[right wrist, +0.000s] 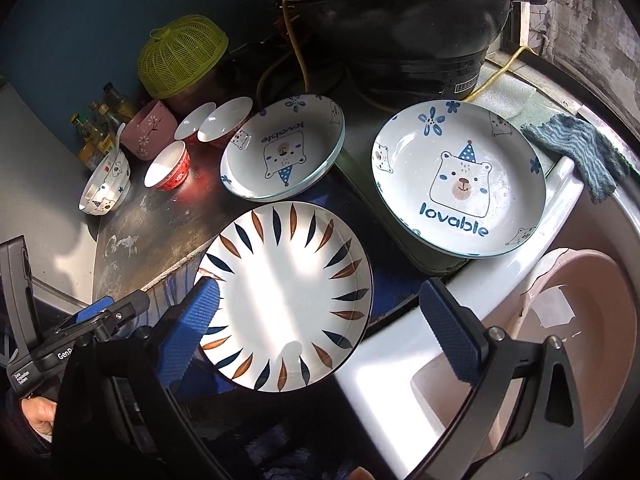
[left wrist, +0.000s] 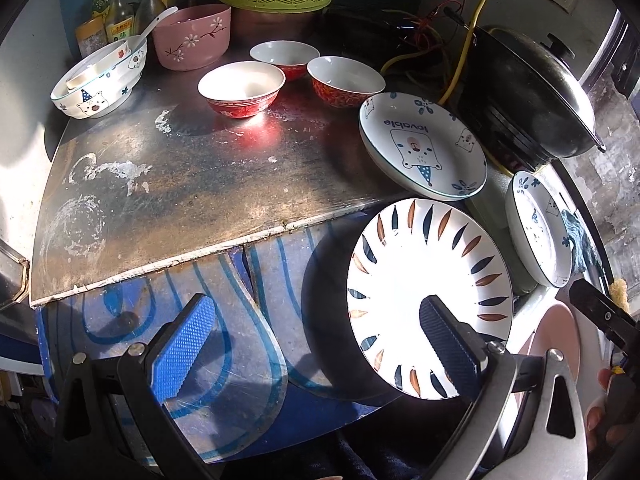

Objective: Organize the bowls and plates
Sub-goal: 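Move the right gripper toward the rim of the white leaf-pattern plate, then close the right gripper on the leaf-pattern plate rim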

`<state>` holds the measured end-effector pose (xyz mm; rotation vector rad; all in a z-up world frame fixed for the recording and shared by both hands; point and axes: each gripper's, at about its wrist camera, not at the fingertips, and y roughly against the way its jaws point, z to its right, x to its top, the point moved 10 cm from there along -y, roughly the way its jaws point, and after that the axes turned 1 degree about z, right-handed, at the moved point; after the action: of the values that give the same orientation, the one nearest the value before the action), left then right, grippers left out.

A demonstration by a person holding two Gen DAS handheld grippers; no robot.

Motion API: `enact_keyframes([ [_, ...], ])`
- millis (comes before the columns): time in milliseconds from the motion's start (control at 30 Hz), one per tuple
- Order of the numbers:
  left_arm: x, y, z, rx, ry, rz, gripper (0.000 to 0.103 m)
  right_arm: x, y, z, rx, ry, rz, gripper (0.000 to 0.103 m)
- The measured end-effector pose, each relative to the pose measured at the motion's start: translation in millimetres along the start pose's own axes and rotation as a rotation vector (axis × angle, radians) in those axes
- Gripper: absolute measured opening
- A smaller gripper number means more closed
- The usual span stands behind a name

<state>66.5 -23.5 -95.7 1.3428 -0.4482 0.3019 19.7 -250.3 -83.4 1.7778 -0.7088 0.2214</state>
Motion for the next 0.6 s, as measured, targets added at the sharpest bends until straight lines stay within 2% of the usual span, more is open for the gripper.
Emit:
enact_keyframes([
  [100,1,-15,4,-0.052,-0.027,0.022,0.102,-10,-10,10,0.016,-0.027,-0.012,0.09],
  [233,-2,-34,7,-0.134,-0.023,0.03,0.101,-26,-31,21,0.087,-0.069,-0.063,0.062],
  [267,-4,-38,9,-0.158,-0.027,0.028,0.099,-30,-36,24,0.104,-0.087,-0.074,0.058],
  [300,-5,-43,11,-0.165,-0.035,0.025,0.09,-33,-41,27,0.121,-0.1,-0.08,0.055],
  [367,-8,-51,15,-0.184,-0.056,0.012,0.081,-37,-49,31,0.152,-0.124,-0.081,0.039],
  [433,-11,-57,18,-0.203,-0.066,0.004,0.073,-38,-55,36,0.157,-0.143,-0.07,0.038],
  [500,-13,-65,19,-0.2,-0.075,-0.011,0.057,-36,-58,41,0.153,-0.155,-0.058,0.037],
  [600,-15,-74,19,-0.199,-0.084,-0.031,0.052,-32,-65,47,0.142,-0.16,-0.055,0.037],
])
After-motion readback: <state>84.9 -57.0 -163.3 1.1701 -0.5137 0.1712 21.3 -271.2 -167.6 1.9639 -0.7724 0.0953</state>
